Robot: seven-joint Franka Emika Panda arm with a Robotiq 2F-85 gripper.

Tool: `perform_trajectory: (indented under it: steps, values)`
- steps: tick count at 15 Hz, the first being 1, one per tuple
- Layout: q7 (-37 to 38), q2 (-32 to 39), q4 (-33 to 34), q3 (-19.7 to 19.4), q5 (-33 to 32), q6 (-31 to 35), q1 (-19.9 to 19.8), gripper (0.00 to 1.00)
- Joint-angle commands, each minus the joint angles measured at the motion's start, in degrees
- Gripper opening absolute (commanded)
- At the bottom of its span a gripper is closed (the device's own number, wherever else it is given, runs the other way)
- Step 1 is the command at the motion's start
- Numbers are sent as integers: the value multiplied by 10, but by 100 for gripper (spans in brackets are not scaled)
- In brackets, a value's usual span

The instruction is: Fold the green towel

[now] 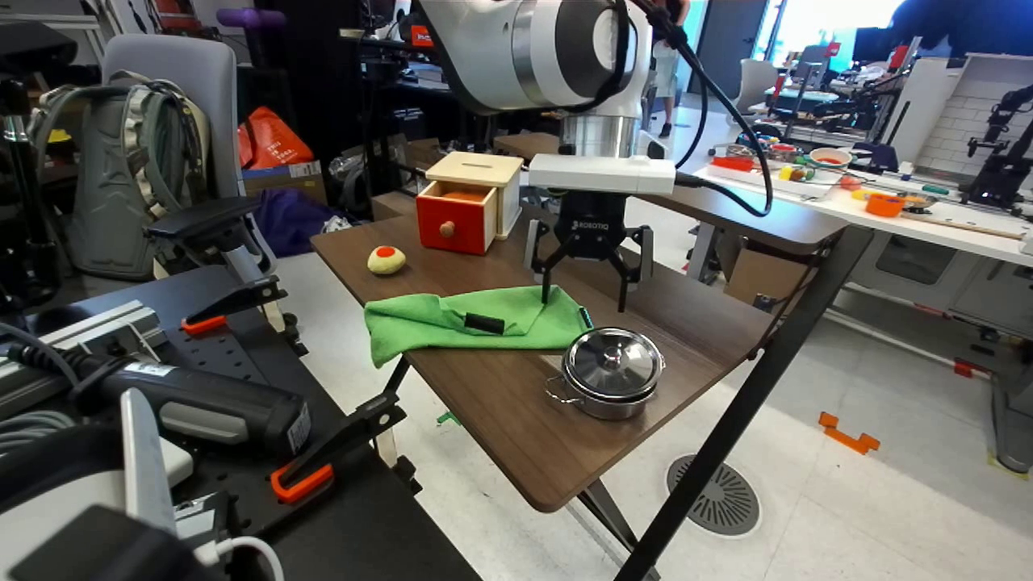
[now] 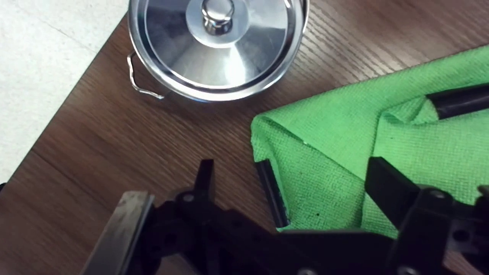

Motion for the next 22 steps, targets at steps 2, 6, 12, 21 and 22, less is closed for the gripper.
perform_trajectory:
  steps: [2, 6, 12, 21, 22]
  values:
    - [-13, 37, 58, -3, -14, -46, 13, 74]
    - [-25, 60, 86, -2, -25, -59, 20, 42]
    - [-46, 99, 140, -4, -40, -93, 30, 0]
    - [-36, 65, 137, -4, -37, -73, 24, 1]
    - [-34, 56, 133, -4, -35, -67, 22, 1]
